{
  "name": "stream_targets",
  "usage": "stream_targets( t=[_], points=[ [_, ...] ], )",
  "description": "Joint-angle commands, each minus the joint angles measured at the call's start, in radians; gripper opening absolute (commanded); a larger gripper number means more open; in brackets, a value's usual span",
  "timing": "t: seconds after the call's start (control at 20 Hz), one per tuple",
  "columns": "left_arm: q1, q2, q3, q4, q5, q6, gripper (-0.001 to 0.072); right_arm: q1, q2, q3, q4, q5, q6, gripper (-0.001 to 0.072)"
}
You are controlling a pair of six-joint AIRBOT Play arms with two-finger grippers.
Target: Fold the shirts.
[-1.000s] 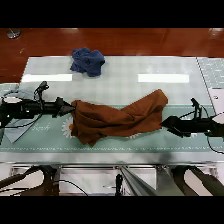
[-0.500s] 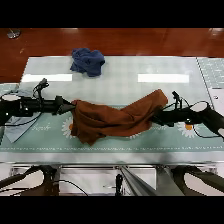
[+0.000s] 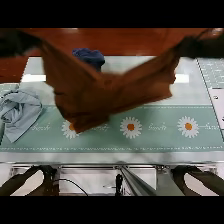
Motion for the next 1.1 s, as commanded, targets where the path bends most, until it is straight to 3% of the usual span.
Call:
stream_targets(
  t=[0.0, 0.2, 0.4, 0.6, 0.85, 0.95, 1.05],
  points=[
    [0.005, 0.109, 0.307, 0.173, 0.064, -0.113, 0.0021, 0.002, 0.096, 0.374, -0.078, 0.117, 0.030, 0.0026],
    [0.005, 0.277, 0.418, 0.481, 0.072, -0.210, 0.0021, 0.002, 0.303, 0.433, -0.115, 0.189, 0.028, 0.0026],
    [0.005, 0.445, 0.418, 0.732, 0.076, -0.243, 0.0021, 0.002, 0.460, 0.433, -0.207, 0.295, 0.072, 0.0026],
    [-0.016, 0.525, 0.415, 0.969, 0.012, -0.293, 0.0022, 0.002, 0.514, 0.432, -0.299, 0.499, 0.140, 0.0026],
    [-0.103, 0.509, 0.217, 0.968, -0.002, -0.334, 0.0021, 0.002, 0.514, 0.270, -0.296, 0.663, 0.173, 0.0026],
    [-0.104, 0.481, 0.041, 0.878, 0.000, -0.332, 0.0022, 0.002, 0.514, 0.098, -0.271, 0.638, 0.169, 0.0026],
    [-0.113, 0.437, -0.137, 0.790, 0.034, -0.327, 0.0022, 0.002, 0.514, -0.106, -0.260, 0.519, 0.157, 0.0026]
  ],
)
